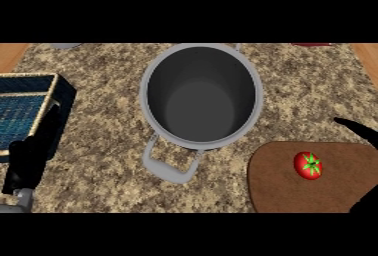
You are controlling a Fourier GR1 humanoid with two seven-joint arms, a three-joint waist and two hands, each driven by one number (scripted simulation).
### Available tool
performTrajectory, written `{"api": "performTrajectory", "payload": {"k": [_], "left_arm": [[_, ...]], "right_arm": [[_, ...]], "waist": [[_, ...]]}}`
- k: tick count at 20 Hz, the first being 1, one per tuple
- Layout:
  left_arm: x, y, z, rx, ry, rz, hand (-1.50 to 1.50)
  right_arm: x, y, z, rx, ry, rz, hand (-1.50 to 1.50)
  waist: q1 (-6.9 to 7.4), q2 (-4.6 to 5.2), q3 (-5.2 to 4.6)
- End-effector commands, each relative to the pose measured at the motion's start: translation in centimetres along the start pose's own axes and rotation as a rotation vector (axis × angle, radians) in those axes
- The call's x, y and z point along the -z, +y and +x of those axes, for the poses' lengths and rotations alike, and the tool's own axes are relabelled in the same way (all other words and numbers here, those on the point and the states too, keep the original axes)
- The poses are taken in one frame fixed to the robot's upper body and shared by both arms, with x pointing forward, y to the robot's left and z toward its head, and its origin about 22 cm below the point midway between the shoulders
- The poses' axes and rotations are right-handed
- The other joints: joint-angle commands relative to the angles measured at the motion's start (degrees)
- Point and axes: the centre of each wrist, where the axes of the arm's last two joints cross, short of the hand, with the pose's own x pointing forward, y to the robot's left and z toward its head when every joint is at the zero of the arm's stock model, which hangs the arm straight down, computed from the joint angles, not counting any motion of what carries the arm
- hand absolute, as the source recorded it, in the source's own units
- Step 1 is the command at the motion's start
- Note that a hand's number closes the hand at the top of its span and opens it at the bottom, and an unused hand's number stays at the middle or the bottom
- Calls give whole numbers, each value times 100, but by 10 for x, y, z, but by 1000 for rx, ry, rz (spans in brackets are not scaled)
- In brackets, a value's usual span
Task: Pick the tomato from the cutting board and place it in the pot
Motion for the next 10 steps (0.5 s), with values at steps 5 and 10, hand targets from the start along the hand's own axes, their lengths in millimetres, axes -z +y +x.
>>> {"api": "performTrajectory", "payload": {"k": [5, 10], "left_arm": [[-10, -4, 6, 0, 11, 23, 0], [-12, -1, -3, 10, 16, 25, 0]], "right_arm": [[24, 22, 47, -88, 40, 99, -150], [44, 8, 45, -125, 103, 117, -150]], "waist": [[-120, -32, 7], [-145, -33, 7]]}}
